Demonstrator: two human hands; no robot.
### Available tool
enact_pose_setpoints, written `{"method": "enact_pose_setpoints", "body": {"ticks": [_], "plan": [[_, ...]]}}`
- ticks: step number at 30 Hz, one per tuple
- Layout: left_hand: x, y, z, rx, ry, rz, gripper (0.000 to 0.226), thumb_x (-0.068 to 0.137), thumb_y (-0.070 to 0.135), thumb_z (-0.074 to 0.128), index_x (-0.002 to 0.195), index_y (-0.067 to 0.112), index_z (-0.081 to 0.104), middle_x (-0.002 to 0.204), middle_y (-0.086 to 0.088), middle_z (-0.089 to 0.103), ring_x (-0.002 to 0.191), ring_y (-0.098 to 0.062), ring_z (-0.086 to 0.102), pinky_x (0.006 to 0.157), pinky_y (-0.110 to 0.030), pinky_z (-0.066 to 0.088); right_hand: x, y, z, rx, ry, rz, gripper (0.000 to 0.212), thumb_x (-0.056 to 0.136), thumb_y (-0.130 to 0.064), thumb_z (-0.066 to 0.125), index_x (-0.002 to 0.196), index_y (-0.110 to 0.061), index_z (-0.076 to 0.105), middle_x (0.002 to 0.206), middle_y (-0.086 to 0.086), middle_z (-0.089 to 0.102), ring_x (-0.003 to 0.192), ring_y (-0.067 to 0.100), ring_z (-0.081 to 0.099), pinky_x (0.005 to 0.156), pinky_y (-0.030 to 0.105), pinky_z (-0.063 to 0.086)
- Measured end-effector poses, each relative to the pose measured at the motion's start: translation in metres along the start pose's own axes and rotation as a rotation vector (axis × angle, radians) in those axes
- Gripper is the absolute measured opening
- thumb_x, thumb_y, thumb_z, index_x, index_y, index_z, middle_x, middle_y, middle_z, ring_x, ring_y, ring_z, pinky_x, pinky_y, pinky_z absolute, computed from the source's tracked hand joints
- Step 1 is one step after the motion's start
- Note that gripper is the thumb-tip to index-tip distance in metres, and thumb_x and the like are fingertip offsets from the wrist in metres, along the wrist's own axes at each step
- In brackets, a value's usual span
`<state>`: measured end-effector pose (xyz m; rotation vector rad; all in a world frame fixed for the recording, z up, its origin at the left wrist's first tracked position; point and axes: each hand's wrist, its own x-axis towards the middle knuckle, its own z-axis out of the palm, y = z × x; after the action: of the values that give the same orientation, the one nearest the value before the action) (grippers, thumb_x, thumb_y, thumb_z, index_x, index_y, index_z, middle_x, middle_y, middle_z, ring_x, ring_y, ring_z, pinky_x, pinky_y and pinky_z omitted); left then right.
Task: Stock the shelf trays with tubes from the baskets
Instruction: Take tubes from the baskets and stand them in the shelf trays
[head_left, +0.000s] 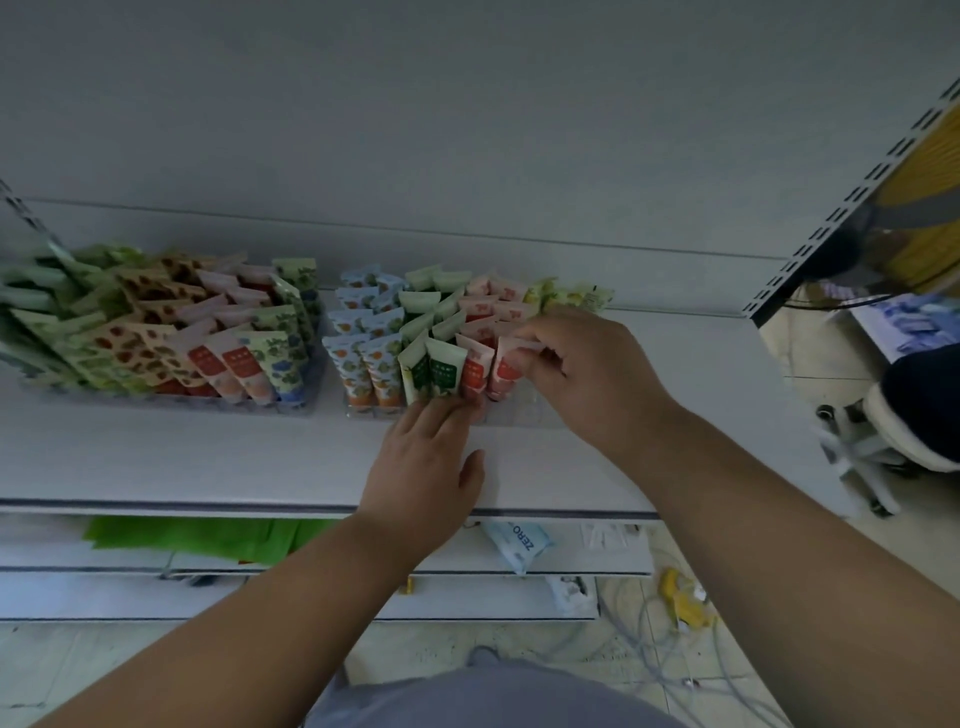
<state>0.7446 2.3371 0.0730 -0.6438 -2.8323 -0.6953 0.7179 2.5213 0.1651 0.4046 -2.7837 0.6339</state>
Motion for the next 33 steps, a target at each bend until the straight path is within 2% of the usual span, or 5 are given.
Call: {"method": "enact_pose_setpoints", "body": {"ticks": [6, 10, 17, 20, 33], "plan": [[0.0, 0.001, 0.003, 0.022, 0.014, 0.013, 0.042, 0.081, 0.022, 0.063, 0.122, 0.012, 0.059, 0.12, -0.005, 0.059, 0.112, -0.029, 0.051, 0.097, -0.04, 0.046, -0.007, 0.0, 0.004, -0.025, -0.161, 0.044, 0.014, 0.092, -0.027, 0.06, 0.097, -0.019, 0.07, 0.091, -0.003, 0.059, 0.085, 0.017, 0.056, 0.068, 0.03, 0.041], [-0.001, 0.003, -0.004, -0.019, -0.01, 0.001, 0.043, 0.084, 0.024, 0.062, 0.125, 0.015, 0.056, 0.124, -0.004, 0.057, 0.117, -0.027, 0.049, 0.101, -0.039, 0.044, -0.007, -0.011, -0.001, -0.068, -0.038, 0.083, 0.031, 0.09, -0.03, 0.063, 0.117, -0.014, 0.061, 0.111, 0.005, 0.058, 0.099, 0.021, 0.056, 0.079, 0.031, 0.045], [-0.028, -0.016, -0.051, -0.072, 0.073, -0.043, 0.033, 0.086, 0.029, 0.056, 0.116, 0.019, 0.061, 0.11, 0.001, 0.06, 0.104, -0.021, 0.053, 0.087, -0.033, 0.047, -0.012, -0.05, 0.0, -0.018, 0.107, -0.046, 0.034, 0.083, -0.029, 0.072, 0.109, -0.01, 0.061, 0.114, 0.007, 0.058, 0.11, 0.026, 0.054, 0.09, 0.03, 0.041], [-0.057, -0.042, -0.086, -0.039, 0.14, -0.136, 0.029, 0.085, 0.029, 0.059, 0.113, 0.021, 0.062, 0.102, 0.006, 0.06, 0.095, -0.016, 0.055, 0.083, -0.03, 0.048, -0.002, -0.097, 0.014, 0.135, 0.062, -0.093, 0.036, 0.086, -0.034, 0.069, 0.113, -0.011, 0.06, 0.113, 0.004, 0.056, 0.108, 0.023, 0.055, 0.088, 0.039, 0.048], [-0.202, -0.244, -0.239, 0.069, 0.327, -0.457, 0.027, 0.086, 0.029, 0.064, 0.113, 0.026, 0.06, 0.1, 0.013, 0.054, 0.094, -0.006, 0.05, 0.082, -0.024, 0.042, 0.058, -0.355, 0.123, 0.243, 0.005, -0.298, 0.04, 0.086, -0.045, 0.064, 0.118, -0.021, 0.057, 0.1, -0.013, 0.045, 0.094, 0.003, 0.043, 0.079, 0.02, 0.034]]}}
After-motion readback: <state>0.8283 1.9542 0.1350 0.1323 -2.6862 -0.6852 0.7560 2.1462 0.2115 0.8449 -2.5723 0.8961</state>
